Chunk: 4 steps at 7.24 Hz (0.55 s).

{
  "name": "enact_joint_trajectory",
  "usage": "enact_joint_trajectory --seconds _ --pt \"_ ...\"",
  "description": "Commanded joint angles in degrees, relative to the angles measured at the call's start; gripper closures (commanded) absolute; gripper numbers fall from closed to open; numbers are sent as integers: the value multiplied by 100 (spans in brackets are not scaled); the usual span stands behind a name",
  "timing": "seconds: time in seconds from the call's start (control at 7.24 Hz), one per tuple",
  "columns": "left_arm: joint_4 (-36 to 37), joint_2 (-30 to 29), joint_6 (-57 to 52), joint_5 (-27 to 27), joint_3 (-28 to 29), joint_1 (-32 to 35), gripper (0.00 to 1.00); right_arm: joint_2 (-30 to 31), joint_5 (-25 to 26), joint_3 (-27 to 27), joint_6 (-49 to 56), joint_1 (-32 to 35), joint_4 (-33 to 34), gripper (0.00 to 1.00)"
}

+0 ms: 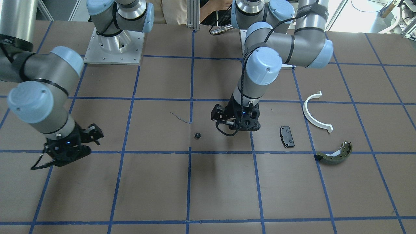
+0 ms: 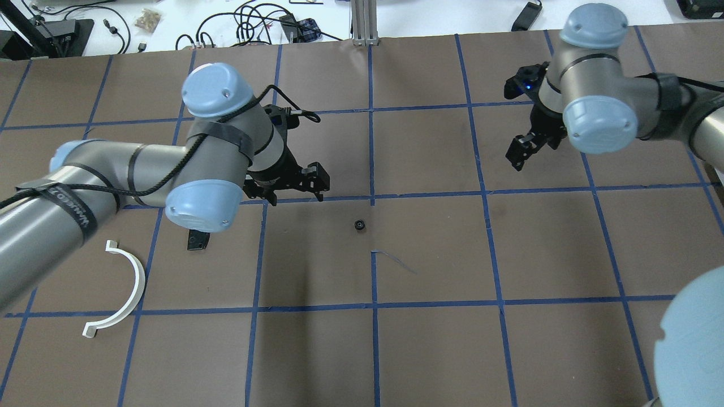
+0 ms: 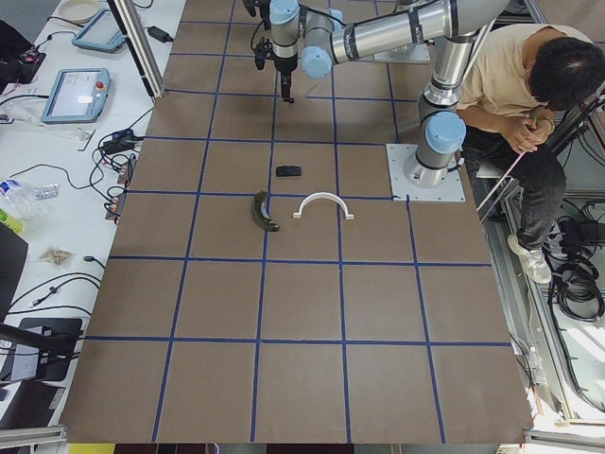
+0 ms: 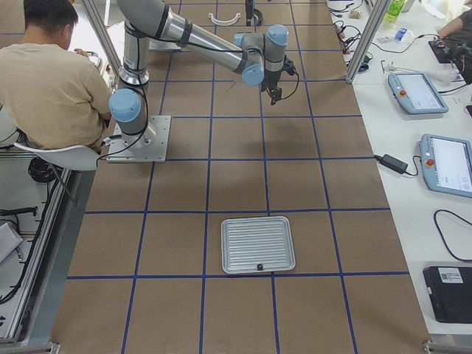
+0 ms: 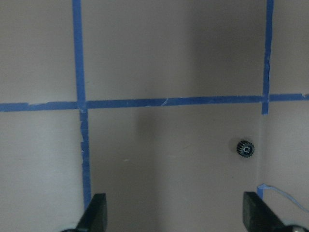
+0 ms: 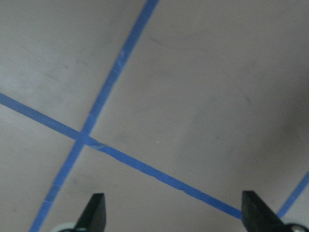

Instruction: Place bearing gear from tray to pile

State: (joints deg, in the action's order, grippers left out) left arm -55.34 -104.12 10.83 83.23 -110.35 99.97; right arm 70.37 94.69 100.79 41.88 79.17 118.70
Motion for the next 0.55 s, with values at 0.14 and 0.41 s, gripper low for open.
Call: enact_joint_trajectory --seconds 0.14,0.41 --pt "1111 -968 892 53 -14 733 0 3 603 -77 3149 -1487 101 0" --pt "1139 -1259 1114 401 380 901 0 -32 1127 -86 4621 -2323 127 0"
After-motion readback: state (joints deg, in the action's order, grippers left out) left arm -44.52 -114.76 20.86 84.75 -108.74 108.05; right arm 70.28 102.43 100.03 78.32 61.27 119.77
